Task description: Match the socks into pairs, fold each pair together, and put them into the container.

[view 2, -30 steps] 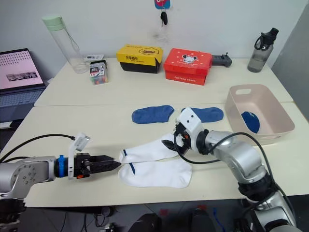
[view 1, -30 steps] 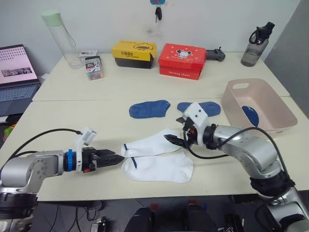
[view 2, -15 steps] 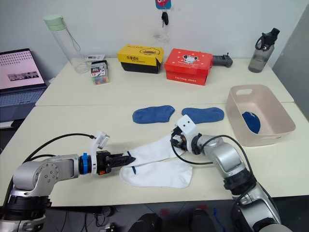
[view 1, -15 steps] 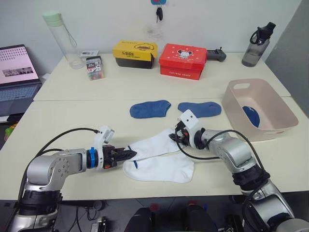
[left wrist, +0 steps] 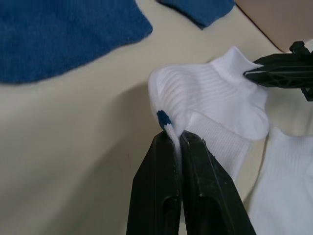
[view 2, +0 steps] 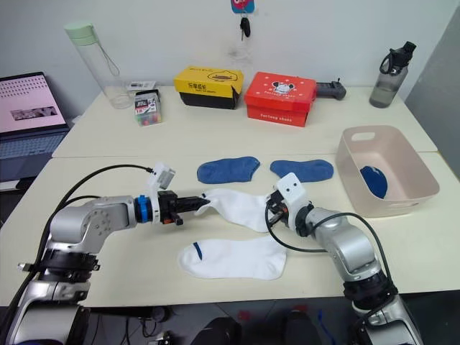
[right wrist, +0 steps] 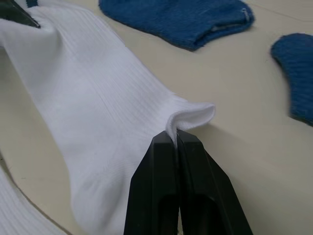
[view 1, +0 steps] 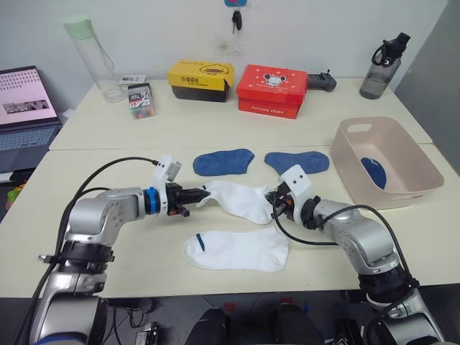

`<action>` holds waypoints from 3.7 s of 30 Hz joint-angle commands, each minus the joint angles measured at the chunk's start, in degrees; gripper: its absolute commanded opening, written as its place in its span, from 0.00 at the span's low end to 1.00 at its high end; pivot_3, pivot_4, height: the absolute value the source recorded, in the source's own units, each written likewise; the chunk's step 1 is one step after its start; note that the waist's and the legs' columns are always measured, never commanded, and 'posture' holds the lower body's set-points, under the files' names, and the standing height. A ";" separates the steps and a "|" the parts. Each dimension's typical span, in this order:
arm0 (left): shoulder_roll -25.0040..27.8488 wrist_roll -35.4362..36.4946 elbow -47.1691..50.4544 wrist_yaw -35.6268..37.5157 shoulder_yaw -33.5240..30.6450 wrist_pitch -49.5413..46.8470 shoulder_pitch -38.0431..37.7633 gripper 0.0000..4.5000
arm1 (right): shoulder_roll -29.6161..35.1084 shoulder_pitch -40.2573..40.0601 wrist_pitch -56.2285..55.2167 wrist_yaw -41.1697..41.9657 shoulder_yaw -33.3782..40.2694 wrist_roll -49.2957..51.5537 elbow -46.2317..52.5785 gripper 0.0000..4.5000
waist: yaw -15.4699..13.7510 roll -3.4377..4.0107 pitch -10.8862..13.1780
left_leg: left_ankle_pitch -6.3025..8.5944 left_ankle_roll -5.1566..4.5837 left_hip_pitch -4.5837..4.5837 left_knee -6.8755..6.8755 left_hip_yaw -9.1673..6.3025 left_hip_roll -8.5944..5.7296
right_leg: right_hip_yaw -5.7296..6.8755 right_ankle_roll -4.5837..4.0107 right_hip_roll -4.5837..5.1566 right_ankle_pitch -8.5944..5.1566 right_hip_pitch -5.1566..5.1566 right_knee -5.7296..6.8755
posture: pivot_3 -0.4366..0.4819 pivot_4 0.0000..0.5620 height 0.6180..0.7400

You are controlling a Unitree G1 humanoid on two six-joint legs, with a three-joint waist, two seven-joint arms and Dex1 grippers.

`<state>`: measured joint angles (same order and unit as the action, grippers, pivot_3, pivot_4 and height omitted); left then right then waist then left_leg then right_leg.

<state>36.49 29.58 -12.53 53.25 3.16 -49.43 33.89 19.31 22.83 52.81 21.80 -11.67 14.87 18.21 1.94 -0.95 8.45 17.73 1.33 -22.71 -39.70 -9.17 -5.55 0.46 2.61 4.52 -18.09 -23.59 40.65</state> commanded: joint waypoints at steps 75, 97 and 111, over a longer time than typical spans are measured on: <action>7.52 6.93 36.68 0.15 -15.32 0.50 -35.27 0.01 | 4.19 -9.01 28.27 -1.53 14.01 22.77 28.28 0.00 | -0.16 0.08 0.00 | 0.00 -0.01 0.59 0.67 0.15 0.07 | -0.18 -0.02 0.01 -0.01 0.37 -0.37 | 0.48 0.27 0.88; 7.18 6.32 39.93 -3.07 -12.28 5.69 -41.72 0.01 | 7.88 -12.26 25.02 -2.90 11.06 21.99 28.65 0.00 | -0.33 0.09 -0.02 | 0.00 -0.01 0.76 0.83 0.15 0.12 | -0.16 -0.03 -0.03 -0.02 0.58 -0.66 | 0.48 0.27 0.88; 5.10 1.53 37.68 -5.65 -7.57 9.76 -42.69 0.05 | 8.38 -11.13 23.19 -4.68 6.06 19.50 26.89 0.16 | -0.34 0.08 -0.02 | 0.00 -0.01 0.79 0.84 0.14 0.13 | -0.14 -0.03 -0.03 -0.02 0.63 -0.68 | 0.48 0.27 0.88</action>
<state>41.29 31.33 24.25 47.68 -4.23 -40.19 -8.23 27.72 10.80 77.71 17.29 -5.84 34.82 44.06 1.59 -0.87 8.44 17.73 1.32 -21.91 -38.86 -9.03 -5.42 0.31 2.58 4.49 -18.11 -22.95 39.97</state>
